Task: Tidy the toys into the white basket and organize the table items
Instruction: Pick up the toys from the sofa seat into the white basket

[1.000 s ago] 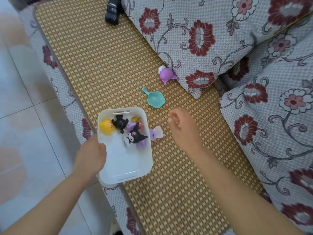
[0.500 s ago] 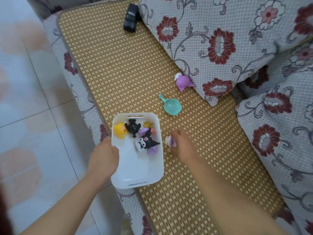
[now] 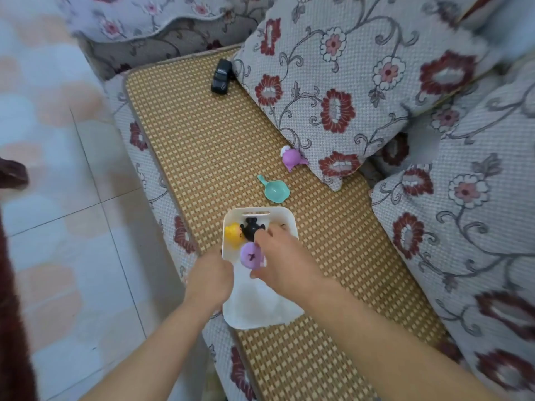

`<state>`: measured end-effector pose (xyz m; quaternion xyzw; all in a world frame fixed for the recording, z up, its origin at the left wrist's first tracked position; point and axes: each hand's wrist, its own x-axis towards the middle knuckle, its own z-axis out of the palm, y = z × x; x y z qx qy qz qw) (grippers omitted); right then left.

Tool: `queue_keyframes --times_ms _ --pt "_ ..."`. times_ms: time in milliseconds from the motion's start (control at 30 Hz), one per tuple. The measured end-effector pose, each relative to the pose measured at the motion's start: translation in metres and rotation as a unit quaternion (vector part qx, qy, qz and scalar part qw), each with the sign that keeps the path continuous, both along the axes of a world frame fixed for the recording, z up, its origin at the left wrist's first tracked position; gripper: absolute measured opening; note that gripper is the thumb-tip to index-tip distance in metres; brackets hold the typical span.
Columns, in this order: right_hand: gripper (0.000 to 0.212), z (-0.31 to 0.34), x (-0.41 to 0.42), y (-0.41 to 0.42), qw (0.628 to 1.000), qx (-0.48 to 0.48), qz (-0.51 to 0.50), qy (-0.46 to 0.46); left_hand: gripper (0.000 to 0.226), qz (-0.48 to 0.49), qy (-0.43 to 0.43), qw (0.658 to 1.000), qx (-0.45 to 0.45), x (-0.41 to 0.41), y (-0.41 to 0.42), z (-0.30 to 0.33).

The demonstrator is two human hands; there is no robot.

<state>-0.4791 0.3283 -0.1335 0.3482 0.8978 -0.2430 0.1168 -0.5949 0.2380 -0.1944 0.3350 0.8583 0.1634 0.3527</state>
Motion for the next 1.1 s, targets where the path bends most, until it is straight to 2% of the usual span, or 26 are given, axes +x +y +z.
queue_keyframes --times_ms 133,333,600,767,900,1000,1100 --pt "0.032 -0.003 0.013 -0.015 0.997 0.057 0.039 -0.040 0.023 0.003 -0.015 1.000 0.015 0.027 -0.008 0.018" --pt "0.027 -0.003 0.028 -0.024 0.996 0.057 0.059 -0.041 0.021 0.008 -0.017 0.999 0.029 0.050 -0.012 0.033" --pt "0.037 0.001 0.010 -0.007 0.996 0.055 0.074 0.000 0.022 0.006 -0.013 1.000 0.018 0.021 0.000 0.030" --pt "0.028 0.015 -0.022 0.050 0.995 0.066 -0.047 0.064 0.015 -0.007 -0.016 1.000 0.024 -0.021 0.033 0.025" --pt "0.019 -0.010 -0.045 0.117 0.975 0.053 -0.194 0.098 0.023 -0.019 -0.038 0.999 0.028 -0.068 0.071 -0.002" --pt "0.012 -0.048 -0.059 0.158 0.962 0.051 -0.257 0.073 0.018 -0.041 -0.029 0.998 0.035 -0.106 0.103 -0.021" --pt "0.011 -0.084 -0.063 0.180 0.955 0.054 -0.291 0.035 0.022 -0.067 -0.023 0.997 0.021 -0.133 0.127 -0.029"
